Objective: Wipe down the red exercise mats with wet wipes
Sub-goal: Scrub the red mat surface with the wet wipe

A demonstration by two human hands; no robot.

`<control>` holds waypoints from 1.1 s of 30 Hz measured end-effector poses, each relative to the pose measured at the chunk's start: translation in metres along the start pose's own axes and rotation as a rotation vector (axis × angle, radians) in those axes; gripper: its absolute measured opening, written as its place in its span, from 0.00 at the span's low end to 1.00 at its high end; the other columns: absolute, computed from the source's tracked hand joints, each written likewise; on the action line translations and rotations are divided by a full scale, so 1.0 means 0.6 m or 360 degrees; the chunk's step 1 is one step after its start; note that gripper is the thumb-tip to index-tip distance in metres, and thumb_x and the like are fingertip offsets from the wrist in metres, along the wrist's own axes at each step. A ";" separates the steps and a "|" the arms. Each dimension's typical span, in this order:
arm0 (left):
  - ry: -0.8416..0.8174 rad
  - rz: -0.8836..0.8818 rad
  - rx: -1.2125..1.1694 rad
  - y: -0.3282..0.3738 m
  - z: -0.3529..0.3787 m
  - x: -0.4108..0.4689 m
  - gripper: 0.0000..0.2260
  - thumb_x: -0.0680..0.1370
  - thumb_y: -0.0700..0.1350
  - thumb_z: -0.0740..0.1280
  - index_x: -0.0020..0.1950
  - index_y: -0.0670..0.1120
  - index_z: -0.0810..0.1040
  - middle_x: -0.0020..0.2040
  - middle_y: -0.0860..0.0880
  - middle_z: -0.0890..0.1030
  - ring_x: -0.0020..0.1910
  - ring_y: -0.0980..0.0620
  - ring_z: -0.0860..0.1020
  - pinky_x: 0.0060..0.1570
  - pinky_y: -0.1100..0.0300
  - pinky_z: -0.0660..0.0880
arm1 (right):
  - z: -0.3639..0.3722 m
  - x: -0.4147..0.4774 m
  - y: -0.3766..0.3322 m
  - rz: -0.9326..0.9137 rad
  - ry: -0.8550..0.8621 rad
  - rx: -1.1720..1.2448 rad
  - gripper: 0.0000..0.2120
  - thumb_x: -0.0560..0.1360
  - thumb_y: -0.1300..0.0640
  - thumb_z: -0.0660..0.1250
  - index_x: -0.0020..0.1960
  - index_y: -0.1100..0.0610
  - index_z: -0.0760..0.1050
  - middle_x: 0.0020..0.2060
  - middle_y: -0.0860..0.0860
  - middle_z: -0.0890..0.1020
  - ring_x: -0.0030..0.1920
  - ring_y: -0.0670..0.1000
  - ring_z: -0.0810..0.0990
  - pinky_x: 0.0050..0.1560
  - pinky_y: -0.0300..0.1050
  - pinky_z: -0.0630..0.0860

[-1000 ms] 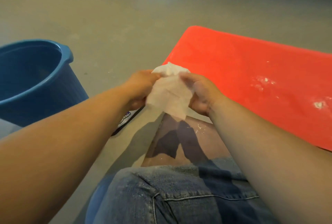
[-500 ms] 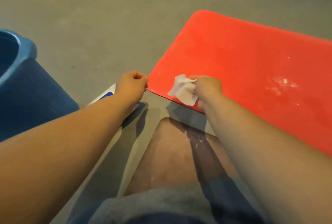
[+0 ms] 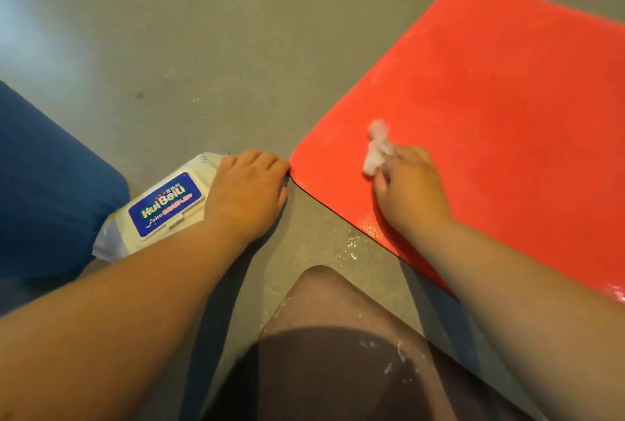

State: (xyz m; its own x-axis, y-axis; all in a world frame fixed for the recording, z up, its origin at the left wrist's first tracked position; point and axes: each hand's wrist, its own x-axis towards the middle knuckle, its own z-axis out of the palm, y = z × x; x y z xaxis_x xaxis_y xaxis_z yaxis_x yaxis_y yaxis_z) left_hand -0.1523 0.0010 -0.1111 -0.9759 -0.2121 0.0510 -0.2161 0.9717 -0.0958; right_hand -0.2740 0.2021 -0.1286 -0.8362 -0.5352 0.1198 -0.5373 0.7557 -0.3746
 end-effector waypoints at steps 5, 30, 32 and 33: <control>-0.0098 0.0252 0.0289 0.007 -0.004 -0.011 0.26 0.78 0.47 0.42 0.68 0.44 0.73 0.65 0.45 0.74 0.67 0.43 0.69 0.69 0.48 0.59 | 0.012 0.000 -0.043 -0.0654 -0.0162 0.0144 0.17 0.76 0.65 0.60 0.62 0.57 0.76 0.58 0.55 0.80 0.49 0.59 0.75 0.52 0.46 0.70; 0.0106 -0.0460 -0.0697 -0.047 0.039 -0.013 0.20 0.78 0.36 0.61 0.71 0.38 0.69 0.72 0.41 0.68 0.70 0.43 0.65 0.68 0.61 0.54 | 0.043 0.128 -0.077 -0.0373 -0.0024 0.0178 0.12 0.74 0.64 0.63 0.52 0.57 0.83 0.49 0.59 0.78 0.52 0.58 0.75 0.51 0.39 0.66; 0.0095 -0.0465 -0.0698 -0.047 0.037 -0.010 0.20 0.78 0.37 0.60 0.71 0.38 0.69 0.72 0.42 0.68 0.70 0.44 0.64 0.68 0.61 0.54 | 0.045 0.146 -0.084 -0.0194 0.0040 0.0167 0.12 0.74 0.64 0.62 0.52 0.58 0.83 0.51 0.59 0.78 0.54 0.58 0.75 0.50 0.40 0.64; 0.0084 -0.0465 -0.0699 -0.047 0.036 -0.009 0.20 0.78 0.37 0.60 0.71 0.38 0.69 0.72 0.42 0.68 0.70 0.44 0.64 0.68 0.61 0.54 | 0.048 0.133 -0.097 -0.0238 -0.0011 0.0195 0.12 0.74 0.65 0.62 0.52 0.58 0.82 0.52 0.58 0.78 0.55 0.57 0.75 0.52 0.40 0.65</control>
State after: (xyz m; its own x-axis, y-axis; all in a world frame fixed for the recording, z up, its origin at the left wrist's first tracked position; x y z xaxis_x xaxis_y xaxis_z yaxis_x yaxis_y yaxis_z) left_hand -0.1415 -0.0275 -0.1305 -0.8715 -0.4862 0.0641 -0.4355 0.8273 0.3549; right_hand -0.3066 0.1046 -0.1238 -0.7470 -0.6409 0.1764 -0.6378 0.6162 -0.4621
